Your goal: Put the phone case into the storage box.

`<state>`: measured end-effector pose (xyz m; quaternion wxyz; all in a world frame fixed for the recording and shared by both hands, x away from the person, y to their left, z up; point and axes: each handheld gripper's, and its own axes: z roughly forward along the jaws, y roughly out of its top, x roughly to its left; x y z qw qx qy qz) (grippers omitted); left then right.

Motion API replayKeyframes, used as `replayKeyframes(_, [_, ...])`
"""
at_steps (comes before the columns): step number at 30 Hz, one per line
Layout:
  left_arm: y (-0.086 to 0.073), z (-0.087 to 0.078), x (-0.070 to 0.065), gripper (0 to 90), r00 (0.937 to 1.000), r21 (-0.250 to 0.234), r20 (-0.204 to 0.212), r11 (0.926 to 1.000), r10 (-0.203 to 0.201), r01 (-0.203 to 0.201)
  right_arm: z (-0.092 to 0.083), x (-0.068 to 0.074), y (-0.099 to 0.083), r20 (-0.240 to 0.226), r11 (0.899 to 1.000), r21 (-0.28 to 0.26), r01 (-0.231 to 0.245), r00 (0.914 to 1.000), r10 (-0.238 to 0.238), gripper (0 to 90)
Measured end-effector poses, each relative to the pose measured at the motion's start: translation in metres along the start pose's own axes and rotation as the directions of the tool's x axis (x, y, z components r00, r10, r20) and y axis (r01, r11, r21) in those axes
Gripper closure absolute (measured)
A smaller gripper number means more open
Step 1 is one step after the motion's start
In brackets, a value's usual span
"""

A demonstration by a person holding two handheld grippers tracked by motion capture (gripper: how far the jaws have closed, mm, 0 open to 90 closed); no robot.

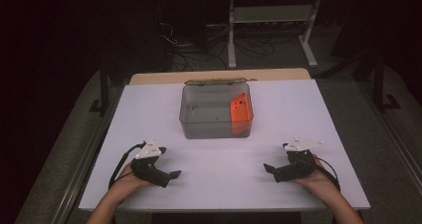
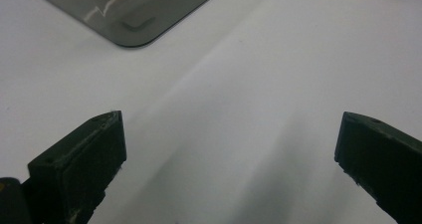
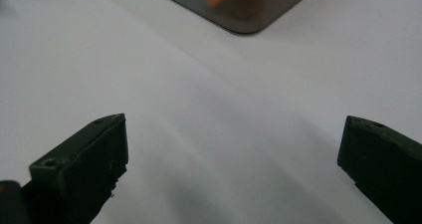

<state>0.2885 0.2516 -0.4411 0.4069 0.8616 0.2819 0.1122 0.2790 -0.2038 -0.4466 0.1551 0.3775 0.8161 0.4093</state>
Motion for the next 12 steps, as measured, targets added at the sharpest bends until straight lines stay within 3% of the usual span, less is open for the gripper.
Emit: replayKeyframes(12, [0.0005,0.0011,-0.0005,0.0,1.0,0.003,0.006,1.0,0.006,-0.006,-0.0039,-0.0002,0.0008,0.002,1.0,-0.016,0.013,0.9999,-0.013,0.0])
